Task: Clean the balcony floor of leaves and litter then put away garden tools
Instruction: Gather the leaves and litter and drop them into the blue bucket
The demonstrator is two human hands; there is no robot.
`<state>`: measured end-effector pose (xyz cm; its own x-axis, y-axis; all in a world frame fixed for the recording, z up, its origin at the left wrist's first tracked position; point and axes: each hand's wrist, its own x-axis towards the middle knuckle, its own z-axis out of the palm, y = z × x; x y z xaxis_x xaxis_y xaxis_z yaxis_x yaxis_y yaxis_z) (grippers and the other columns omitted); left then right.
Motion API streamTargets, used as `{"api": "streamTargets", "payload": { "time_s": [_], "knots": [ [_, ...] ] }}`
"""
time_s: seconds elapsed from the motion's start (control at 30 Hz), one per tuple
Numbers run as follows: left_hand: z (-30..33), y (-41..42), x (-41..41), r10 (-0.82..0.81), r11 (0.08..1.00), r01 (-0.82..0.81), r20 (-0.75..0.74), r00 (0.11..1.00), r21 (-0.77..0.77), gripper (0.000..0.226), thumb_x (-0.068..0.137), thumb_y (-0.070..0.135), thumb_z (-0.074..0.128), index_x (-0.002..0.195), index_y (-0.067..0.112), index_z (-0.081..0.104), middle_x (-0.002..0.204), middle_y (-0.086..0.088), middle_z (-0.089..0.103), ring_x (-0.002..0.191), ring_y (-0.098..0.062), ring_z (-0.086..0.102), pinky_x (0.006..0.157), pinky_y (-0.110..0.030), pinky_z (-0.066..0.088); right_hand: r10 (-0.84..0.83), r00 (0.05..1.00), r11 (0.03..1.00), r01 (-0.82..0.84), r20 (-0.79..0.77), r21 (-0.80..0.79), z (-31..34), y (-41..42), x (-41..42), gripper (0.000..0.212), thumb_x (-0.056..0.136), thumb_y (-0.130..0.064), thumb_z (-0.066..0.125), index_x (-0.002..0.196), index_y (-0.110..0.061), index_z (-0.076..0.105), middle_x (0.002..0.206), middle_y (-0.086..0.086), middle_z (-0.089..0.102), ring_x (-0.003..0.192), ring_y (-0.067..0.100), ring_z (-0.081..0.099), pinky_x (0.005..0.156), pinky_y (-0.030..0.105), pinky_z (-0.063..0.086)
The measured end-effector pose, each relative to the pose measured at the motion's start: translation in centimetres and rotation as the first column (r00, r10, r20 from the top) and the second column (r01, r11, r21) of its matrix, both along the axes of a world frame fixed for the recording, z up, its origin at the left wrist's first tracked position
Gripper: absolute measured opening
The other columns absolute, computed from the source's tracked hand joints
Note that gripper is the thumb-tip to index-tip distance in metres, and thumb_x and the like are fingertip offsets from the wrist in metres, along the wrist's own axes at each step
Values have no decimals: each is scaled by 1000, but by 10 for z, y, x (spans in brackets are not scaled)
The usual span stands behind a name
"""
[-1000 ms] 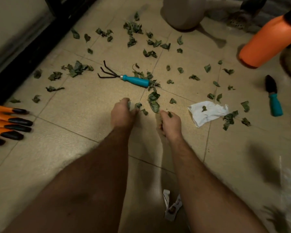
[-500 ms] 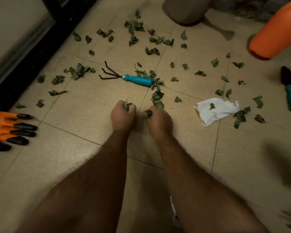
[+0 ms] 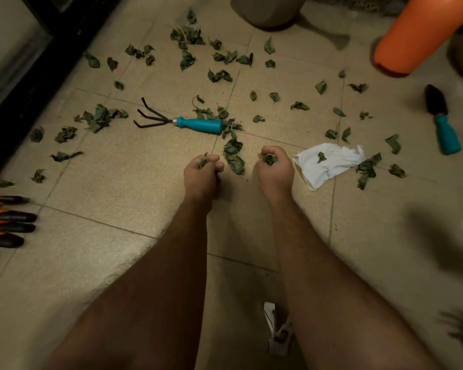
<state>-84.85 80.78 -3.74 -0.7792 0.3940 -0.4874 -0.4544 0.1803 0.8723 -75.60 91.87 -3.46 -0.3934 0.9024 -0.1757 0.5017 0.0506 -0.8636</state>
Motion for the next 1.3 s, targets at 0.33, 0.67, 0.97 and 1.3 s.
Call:
{"api": "streamTargets", "payload": {
  "time_s": [0.33,0.67,0.97,1.3],
  "knots": [
    [-6,12,6,-118,971,72,-191,974,-229,16,94,24,63,109,19,63,107,-2,67,98,-15,64,88,-38,57,184,833,919,-334,521,209,-15,38,-16,23,94,-20,62,115,-11,60,109,11,67,100,31,62,71,32,40],
    [13,55,38,-215,976,187,-363,907,-111,34,85,48,71,93,16,63,91,-5,69,87,-20,68,78,-40,59,144,939,972,-193,313,133,21,50,9,15,92,-26,63,85,-14,58,76,0,59,80,23,60,65,31,43],
    [-2,80,68,-304,952,305,-165,938,-18,5,95,17,63,92,16,66,78,-1,65,62,-7,61,61,-25,54,-61,917,984,-12,395,180,26,127,79,32,91,-19,68,122,-10,64,122,13,66,110,29,61,82,26,43],
    [-1,93,61,-211,976,216,-228,951,0,15,91,25,69,94,11,68,74,-2,64,62,-10,58,59,-28,50,192,592,955,-296,783,-10,4,80,54,67,87,-45,68,144,-18,45,150,14,43,140,32,38,116,48,24]
  ]
}}
